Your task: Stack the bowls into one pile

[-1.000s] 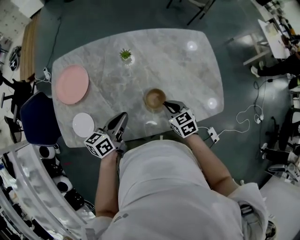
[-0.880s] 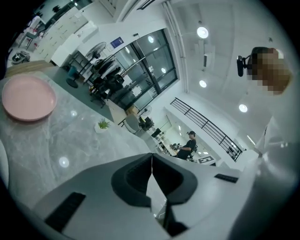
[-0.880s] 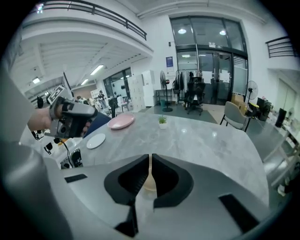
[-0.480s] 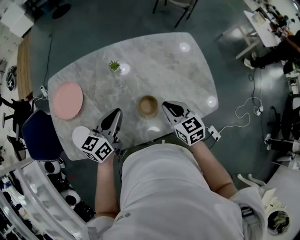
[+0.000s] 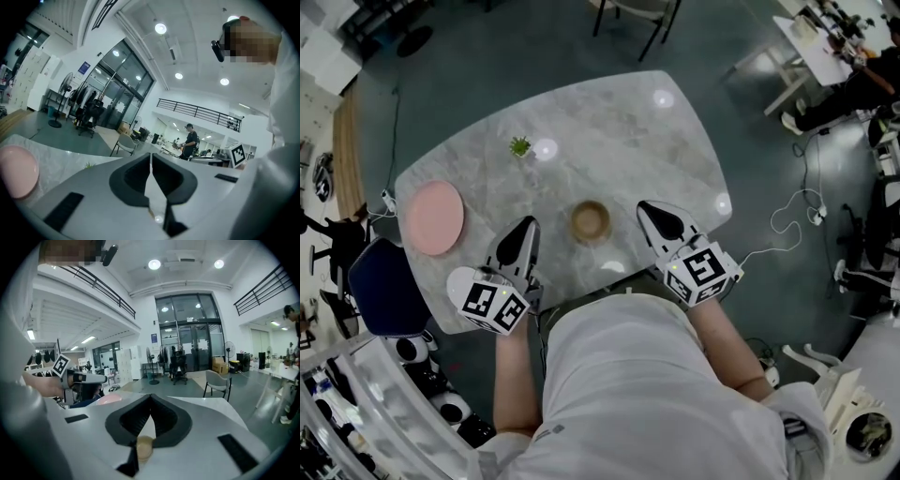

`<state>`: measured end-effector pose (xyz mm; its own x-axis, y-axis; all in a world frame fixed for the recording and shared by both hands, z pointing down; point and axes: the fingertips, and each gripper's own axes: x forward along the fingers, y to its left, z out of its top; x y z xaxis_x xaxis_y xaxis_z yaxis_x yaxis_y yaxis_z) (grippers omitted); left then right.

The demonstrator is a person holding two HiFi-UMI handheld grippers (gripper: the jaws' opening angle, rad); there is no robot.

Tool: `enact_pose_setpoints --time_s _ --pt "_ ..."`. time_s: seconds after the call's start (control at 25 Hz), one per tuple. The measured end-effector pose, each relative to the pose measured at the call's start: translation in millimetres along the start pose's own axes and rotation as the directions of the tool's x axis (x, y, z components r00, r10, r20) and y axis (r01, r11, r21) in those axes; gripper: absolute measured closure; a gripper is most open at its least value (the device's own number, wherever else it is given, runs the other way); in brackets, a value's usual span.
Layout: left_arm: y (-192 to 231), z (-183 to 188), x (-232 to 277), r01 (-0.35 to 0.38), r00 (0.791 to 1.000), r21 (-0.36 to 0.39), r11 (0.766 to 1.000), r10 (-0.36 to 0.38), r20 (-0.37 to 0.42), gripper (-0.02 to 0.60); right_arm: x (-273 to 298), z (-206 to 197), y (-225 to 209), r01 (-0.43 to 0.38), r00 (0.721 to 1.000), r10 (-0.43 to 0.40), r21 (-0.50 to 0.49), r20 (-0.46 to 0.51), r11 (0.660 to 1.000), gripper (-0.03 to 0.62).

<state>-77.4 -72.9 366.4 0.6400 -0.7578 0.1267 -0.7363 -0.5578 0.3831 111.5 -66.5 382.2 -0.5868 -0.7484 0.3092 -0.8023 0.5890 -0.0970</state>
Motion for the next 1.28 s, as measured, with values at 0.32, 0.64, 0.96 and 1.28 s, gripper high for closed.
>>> enact_pose_setpoints --time_s 0.32,0.64,0.96,1.28 --pt "-8 21 8 0.017 0.999 0.082 0.996 -0.019 0.03 0.58 -17 24 -10 0.05 0.996 -0.049 -0.014 0.078 0.999 0.582" --pt "-17 40 16 0.025 0.999 0.153 0.988 -0.031 0.038 0.578 -26 33 -15 0.078 0.991 -0.076 -0.009 0.111 0.997 0.583" --pt "-22 36 17 0.024 0.999 0.213 0.977 -0.029 0.017 0.551 -28 31 -7 0.064 0.992 -0.063 -0.01 0.11 0.998 0.583" --pt "-24 36 17 0.019 1.0 0.25 0.968 -0.022 0.009 0.549 -27 29 -3 0.072 0.99 -0.074 0.014 0.124 0.997 0.583"
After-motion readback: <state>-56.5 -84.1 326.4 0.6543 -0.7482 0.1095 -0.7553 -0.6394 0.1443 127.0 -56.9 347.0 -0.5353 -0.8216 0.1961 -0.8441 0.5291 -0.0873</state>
